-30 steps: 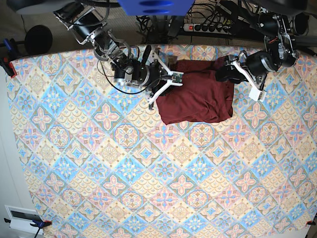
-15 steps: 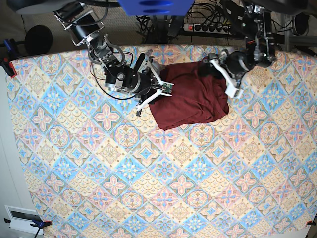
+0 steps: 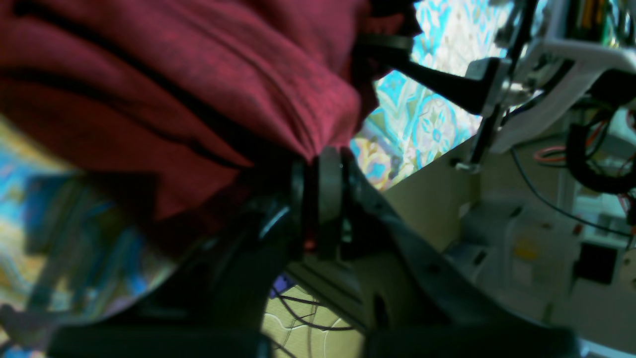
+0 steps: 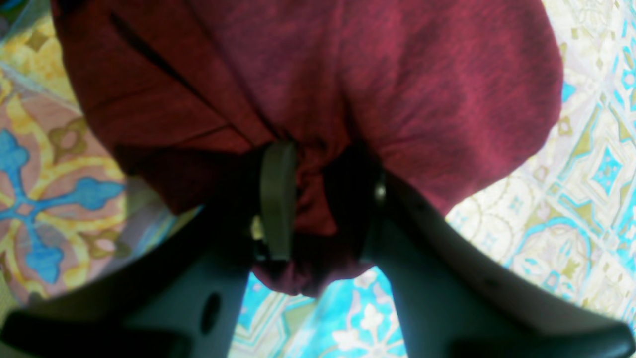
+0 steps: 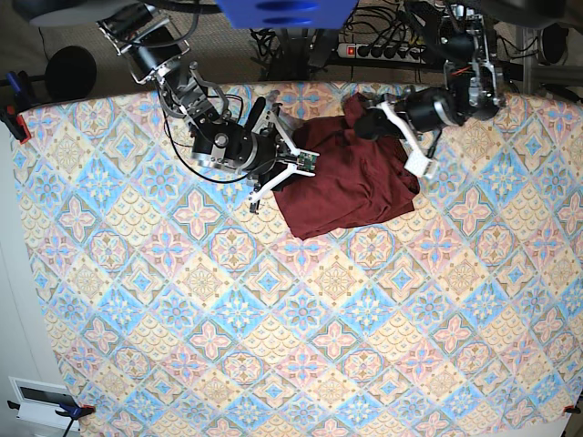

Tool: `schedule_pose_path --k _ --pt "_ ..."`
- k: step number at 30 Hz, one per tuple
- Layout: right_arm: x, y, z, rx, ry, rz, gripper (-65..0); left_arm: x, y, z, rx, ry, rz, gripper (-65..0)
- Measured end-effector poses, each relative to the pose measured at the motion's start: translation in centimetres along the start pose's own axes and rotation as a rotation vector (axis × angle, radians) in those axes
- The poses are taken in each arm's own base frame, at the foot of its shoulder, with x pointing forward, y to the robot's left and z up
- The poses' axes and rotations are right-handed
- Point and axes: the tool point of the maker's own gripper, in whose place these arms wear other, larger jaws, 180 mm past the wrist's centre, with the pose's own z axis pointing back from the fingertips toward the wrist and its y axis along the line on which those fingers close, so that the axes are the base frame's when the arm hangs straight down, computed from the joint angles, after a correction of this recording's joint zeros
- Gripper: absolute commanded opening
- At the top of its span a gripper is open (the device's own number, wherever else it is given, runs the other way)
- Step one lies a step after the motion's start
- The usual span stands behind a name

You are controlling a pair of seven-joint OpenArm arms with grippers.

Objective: Layout the t-shirt on the table in an organized manner, then fold the t-shirt properly
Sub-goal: 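Press and square the folded bundle with both grippers, then pinch the bundle edge with the left gripper and tuck it under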

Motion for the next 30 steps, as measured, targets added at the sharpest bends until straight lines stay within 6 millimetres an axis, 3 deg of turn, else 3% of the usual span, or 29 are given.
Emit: schedule_pose_path --k 7,12,16,19,22,25,30 --pt "0.0 0.0 0.0 0.000 0.000 -0.001 -47.4 -0.6 -0.2 1.0 -0.043 -0.021 0.062 -64.9" --pt "0.0 0.0 0.0 0.001 -0.001 -0.001 -47.4 -2.8 2.5 0.7 0.066 0.051 0.083 -64.8" --pt "0.1 0.1 0.0 0.003 -0.004 -0.002 -47.4 -1.9 4.0 1.6 0.120 0.059 0.039 -64.3" --pt "0.2 0.2 -0.1 0.006 -0.007 -0.002 -47.4 -0.8 4.2 2.4 0.140 0.059 -0.018 -59.0" --pt "0.1 0.2 -0.1 0.006 -0.004 -0.001 -47.4 0.7 3.2 3.6 0.146 0.025 -0.078 -49.3" --pt "0.1 0.1 -0.1 0.004 -0.002 0.001 -47.4 0.3 2.0 4.2 0.081 0.051 -0.066 -39.2" --pt "0.1 0.2 -0.1 0.004 -0.001 0.001 -47.4 3.9 4.2 7.7 0.147 -0.099 -0.043 -28.6"
